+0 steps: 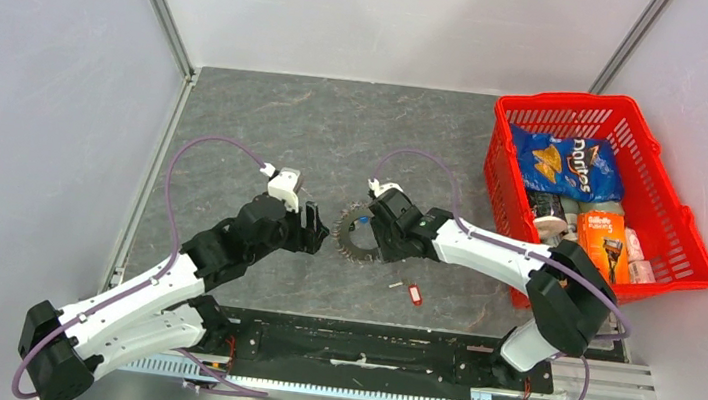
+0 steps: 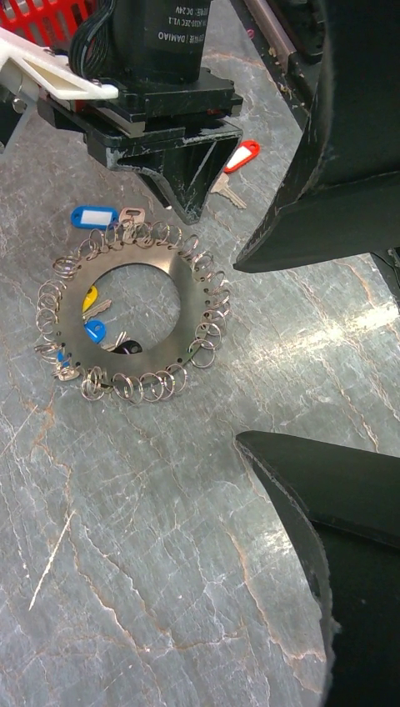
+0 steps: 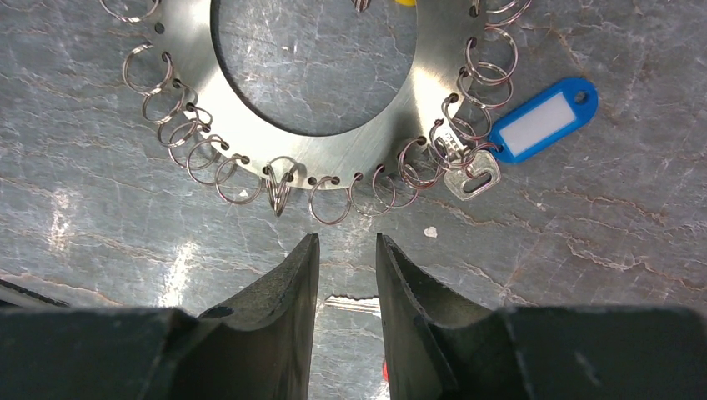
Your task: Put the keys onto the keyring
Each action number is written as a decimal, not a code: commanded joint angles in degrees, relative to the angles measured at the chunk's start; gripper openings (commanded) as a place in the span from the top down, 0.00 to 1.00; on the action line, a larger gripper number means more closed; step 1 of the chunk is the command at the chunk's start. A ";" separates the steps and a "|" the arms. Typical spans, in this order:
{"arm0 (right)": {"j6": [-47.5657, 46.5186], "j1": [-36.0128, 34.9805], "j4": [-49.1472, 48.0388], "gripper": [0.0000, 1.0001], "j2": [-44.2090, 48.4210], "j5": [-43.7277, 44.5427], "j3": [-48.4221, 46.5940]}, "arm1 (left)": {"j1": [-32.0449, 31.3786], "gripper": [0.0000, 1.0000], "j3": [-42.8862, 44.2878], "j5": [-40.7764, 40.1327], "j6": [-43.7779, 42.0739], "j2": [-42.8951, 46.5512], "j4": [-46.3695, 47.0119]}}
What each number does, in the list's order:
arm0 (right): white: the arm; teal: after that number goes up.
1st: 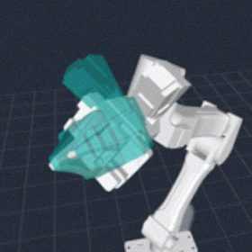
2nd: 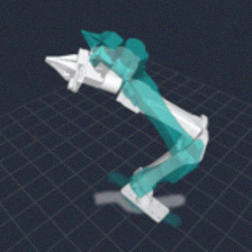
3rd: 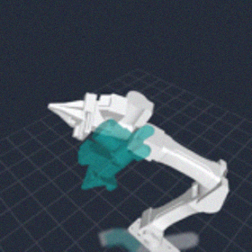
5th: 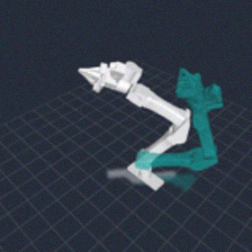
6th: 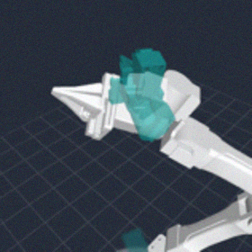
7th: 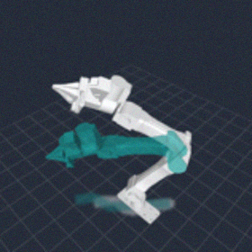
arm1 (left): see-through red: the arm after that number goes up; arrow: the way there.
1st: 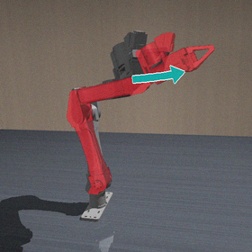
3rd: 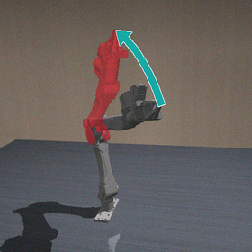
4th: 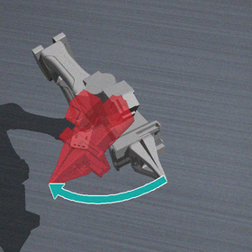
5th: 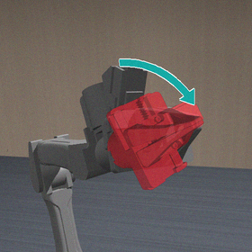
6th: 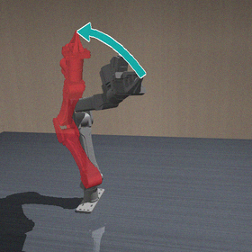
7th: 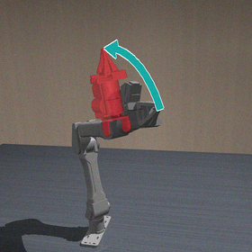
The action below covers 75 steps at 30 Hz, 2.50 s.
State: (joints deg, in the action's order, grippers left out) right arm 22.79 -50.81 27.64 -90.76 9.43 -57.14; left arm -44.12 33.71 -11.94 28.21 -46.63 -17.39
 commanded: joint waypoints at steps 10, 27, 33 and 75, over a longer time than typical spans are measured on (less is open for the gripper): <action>-2.76 -2.31 -2.05 0.61 -1.88 -0.87 0.61 | -0.18 0.23 -0.47 -0.80 1.07 0.46 2.63; -5.53 -2.90 -3.58 0.61 -5.59 5.16 -1.08 | -0.18 0.23 -0.84 -0.90 1.12 0.41 2.62; -5.66 -3.14 -4.83 0.62 -5.51 4.22 -0.84 | -0.18 0.23 -0.91 -0.98 1.04 0.40 2.69; -4.87 -4.81 -3.27 1.00 -6.72 14.58 -3.12 | -0.18 0.23 -1.06 -0.67 1.11 1.31 2.79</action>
State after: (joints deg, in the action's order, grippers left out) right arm 16.93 -55.40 24.47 -98.54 19.44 -57.74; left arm -44.12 32.64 -11.94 28.18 -46.35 -16.97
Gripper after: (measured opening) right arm 0.067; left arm 0.766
